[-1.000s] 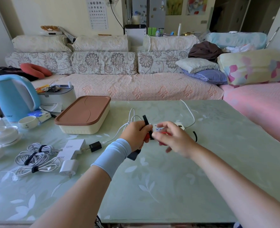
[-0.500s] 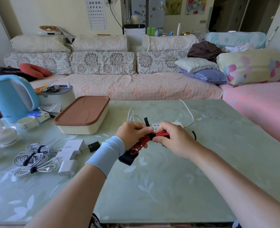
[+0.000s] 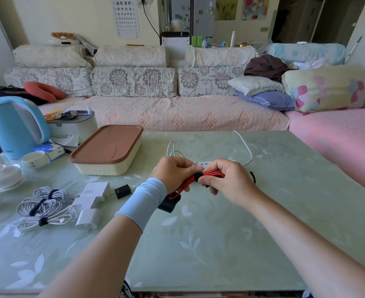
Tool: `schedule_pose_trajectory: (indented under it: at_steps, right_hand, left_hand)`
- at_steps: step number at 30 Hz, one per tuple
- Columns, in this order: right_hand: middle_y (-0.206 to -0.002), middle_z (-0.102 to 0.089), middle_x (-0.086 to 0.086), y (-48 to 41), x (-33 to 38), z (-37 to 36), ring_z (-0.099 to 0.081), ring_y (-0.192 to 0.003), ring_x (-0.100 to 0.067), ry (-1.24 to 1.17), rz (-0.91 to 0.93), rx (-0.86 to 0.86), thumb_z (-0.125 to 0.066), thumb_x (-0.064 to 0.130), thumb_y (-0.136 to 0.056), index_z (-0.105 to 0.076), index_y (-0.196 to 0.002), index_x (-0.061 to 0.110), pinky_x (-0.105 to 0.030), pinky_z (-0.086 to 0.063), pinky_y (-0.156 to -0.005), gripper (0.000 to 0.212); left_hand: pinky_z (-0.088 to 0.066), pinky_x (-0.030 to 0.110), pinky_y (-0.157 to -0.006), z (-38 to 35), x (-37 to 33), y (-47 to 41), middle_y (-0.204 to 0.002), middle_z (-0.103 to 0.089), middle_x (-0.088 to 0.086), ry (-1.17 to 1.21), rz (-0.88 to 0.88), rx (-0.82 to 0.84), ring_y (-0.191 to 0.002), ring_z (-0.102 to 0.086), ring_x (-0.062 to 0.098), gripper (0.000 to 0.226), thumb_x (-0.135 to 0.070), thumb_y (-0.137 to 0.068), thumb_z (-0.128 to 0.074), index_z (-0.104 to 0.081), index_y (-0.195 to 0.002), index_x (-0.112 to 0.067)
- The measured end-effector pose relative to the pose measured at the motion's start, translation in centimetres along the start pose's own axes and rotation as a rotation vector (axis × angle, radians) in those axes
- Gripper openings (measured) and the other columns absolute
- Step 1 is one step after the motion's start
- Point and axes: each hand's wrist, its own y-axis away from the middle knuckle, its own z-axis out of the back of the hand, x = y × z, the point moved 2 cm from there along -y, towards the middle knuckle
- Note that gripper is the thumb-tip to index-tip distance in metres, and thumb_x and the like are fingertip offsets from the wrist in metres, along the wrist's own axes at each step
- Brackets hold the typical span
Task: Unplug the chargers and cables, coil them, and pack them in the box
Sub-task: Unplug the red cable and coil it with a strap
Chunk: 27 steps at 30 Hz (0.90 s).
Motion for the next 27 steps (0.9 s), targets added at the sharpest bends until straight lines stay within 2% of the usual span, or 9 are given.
schedule_pose_trajectory:
  at_steps: [6,12,16,18,20,22,23,25,27]
  right_hand:
    - [-0.061,-0.066,-0.011,-0.4,0.3,0.3,-0.048,-0.044,-0.024,-0.099,-0.112,0.008,-0.075,0.003,-0.083,-0.047,-0.095,0.011,-0.029,-0.042,-0.043,0.031]
    - [-0.06,-0.062,-0.008,-0.3,0.1,0.7,-0.044,-0.04,-0.021,-0.096,-0.176,0.074,-0.07,0.007,-0.089,-0.041,-0.106,0.013,-0.027,-0.039,-0.043,0.034]
    - [-0.059,-0.058,-0.007,-0.3,-0.2,0.9,-0.038,-0.041,-0.02,-0.043,-0.223,0.073,-0.069,0.016,-0.091,-0.042,-0.11,0.015,-0.028,-0.032,-0.045,0.034]
    - [-0.061,-0.058,-0.007,-0.4,-0.3,1.1,-0.037,-0.042,-0.02,-0.017,-0.235,0.044,-0.068,0.02,-0.092,-0.043,-0.109,0.016,-0.025,-0.029,-0.042,0.03]
    - [-0.073,-0.062,-0.014,-0.5,-0.4,1.2,-0.042,-0.045,-0.016,0.023,-0.179,-0.026,-0.061,0.023,-0.096,-0.046,-0.106,0.017,-0.022,-0.032,-0.039,0.019]
    - [-0.087,-0.065,-0.013,-0.7,-0.4,1.8,-0.05,-0.056,-0.009,0.115,-0.047,-0.13,-0.053,0.019,-0.1,-0.053,-0.101,0.024,-0.014,-0.038,-0.047,0.005]
    - [-0.09,-0.065,-0.005,-0.7,-0.3,2.2,-0.053,-0.063,-0.005,0.197,0.039,-0.168,-0.05,0.01,-0.099,-0.056,-0.099,0.026,-0.011,-0.04,-0.056,0.017]
    - [-0.099,-0.062,0.004,-0.6,0.3,2.7,-0.055,-0.08,-0.004,0.416,0.232,-0.145,-0.045,-0.011,-0.083,-0.064,-0.097,0.024,-0.009,-0.039,-0.072,0.043]
    - [-0.109,-0.06,0.006,-0.2,0.5,2.6,-0.054,-0.099,-0.01,0.594,0.404,-0.075,-0.044,-0.013,-0.066,-0.07,-0.096,0.024,-0.011,-0.038,-0.087,0.054]
  left_hand:
    - [-0.044,0.025,-0.048,0.1,-0.5,0.5,-0.051,-0.061,0.009,-0.057,0.018,0.132,-0.042,-0.048,0.02,0.044,-0.054,-0.092,-0.053,-0.068,-0.065,-0.022]
    - [-0.031,0.024,-0.044,-0.1,0.5,0.3,-0.054,-0.054,0.009,0.059,0.023,0.299,-0.043,-0.038,0.019,0.036,-0.039,-0.094,-0.057,-0.068,-0.066,-0.021]
    - [-0.028,0.029,-0.051,-0.5,1.0,0.0,-0.056,-0.051,0.01,0.214,0.089,0.366,-0.048,-0.04,0.02,0.034,-0.019,-0.094,-0.057,-0.07,-0.062,-0.018]
    - [-0.029,0.027,-0.05,-0.7,1.1,-0.1,-0.056,-0.05,0.007,0.195,0.103,0.37,-0.048,-0.039,0.018,0.025,-0.019,-0.094,-0.058,-0.075,-0.077,-0.015]
    - [-0.031,0.024,-0.049,-0.8,1.1,-0.1,-0.057,-0.051,0.005,0.212,0.139,0.387,-0.047,-0.037,0.015,0.024,-0.019,-0.096,-0.055,-0.073,-0.094,-0.004]
    - [-0.029,0.022,-0.047,-0.7,1.1,-0.1,-0.063,-0.06,0.006,0.265,0.187,0.402,-0.047,-0.035,0.014,0.025,-0.015,-0.098,-0.052,-0.068,-0.103,0.003]
    - [-0.028,0.022,-0.047,-0.7,1.0,0.0,-0.065,-0.064,0.004,0.287,0.208,0.403,-0.047,-0.035,0.013,0.026,-0.015,-0.099,-0.05,-0.065,-0.107,0.006]
    - [-0.025,0.021,-0.045,-0.5,0.9,0.1,-0.059,-0.063,-0.001,0.311,0.245,0.406,-0.046,-0.032,0.013,0.03,-0.017,-0.1,-0.047,-0.06,-0.112,0.007]
    - [-0.022,0.021,-0.044,-0.3,0.9,0.1,-0.057,-0.062,-0.003,0.342,0.258,0.412,-0.046,-0.03,0.012,0.03,-0.018,-0.101,-0.044,-0.059,-0.112,0.005]
